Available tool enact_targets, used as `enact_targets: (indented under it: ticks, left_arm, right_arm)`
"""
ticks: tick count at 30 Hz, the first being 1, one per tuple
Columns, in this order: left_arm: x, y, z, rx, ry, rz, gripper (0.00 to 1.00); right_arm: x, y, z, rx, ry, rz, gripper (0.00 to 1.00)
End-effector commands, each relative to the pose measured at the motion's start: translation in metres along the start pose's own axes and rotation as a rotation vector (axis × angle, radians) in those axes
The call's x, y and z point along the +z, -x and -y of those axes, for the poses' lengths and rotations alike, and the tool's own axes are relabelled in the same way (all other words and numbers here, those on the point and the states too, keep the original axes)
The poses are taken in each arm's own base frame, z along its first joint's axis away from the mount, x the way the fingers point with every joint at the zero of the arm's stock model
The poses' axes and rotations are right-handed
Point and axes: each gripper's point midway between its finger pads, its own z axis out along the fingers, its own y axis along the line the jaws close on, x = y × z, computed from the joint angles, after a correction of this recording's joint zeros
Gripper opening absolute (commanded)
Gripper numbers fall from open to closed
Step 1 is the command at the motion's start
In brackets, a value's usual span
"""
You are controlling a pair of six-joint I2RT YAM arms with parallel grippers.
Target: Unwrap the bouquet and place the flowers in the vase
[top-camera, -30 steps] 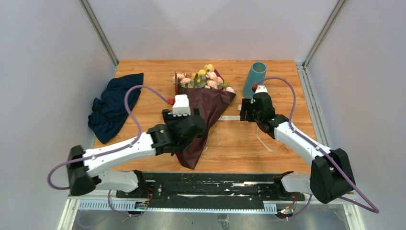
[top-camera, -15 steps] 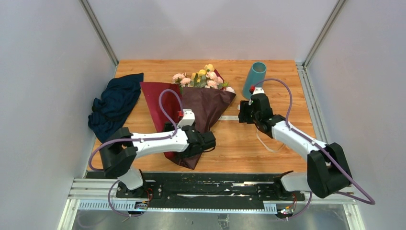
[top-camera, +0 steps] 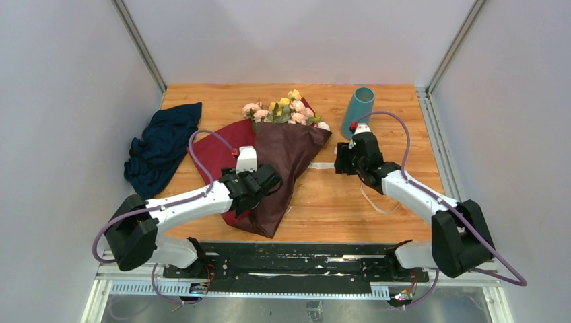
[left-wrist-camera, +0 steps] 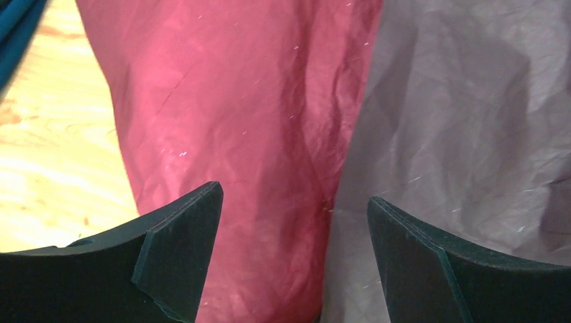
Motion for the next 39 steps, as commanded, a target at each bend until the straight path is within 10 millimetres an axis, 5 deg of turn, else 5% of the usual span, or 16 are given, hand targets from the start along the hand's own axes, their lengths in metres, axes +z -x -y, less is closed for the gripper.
enact_targets:
  ticks: [1,6,13,21,30,32,39]
  left_arm:
    - [0.011,0.018,0.032,0.002,-0.119,0.007,0.88]
    - [0.024,0.010,0.053,0.006,-0.155,-0.044,0.87]
    - [0.044,-0.009,0.053,0.020,-0.105,-0.083,0.87]
    - [0.053,-0.018,0.043,0.027,-0.068,-0.094,0.87]
    - [0.072,-0.035,0.047,0.054,-0.037,-0.127,0.87]
    - [0.078,-0.039,0.051,0.060,-0.036,-0.140,0.86]
    - [0.092,-0.035,0.056,0.070,-0.020,-0.146,0.86]
  right_arm:
    - [-0.005,-0.002,-0.007,-0.015,0.031,0.006,0.59]
    - [-0.006,-0.001,-0.041,-0.069,0.127,-0.003,0.49]
    - [0.002,-0.003,-0.129,-0.046,0.381,0.004,0.70]
    - [0.036,-0.034,-0.160,-0.011,0.460,-0.084,0.67]
    - [0.048,-0.045,-0.179,-0.044,0.479,-0.120,0.64]
    - [0.054,-0.050,-0.180,-0.044,0.477,-0.137,0.58]
    - [0.075,-0.057,-0.181,-0.042,0.446,-0.170,0.09]
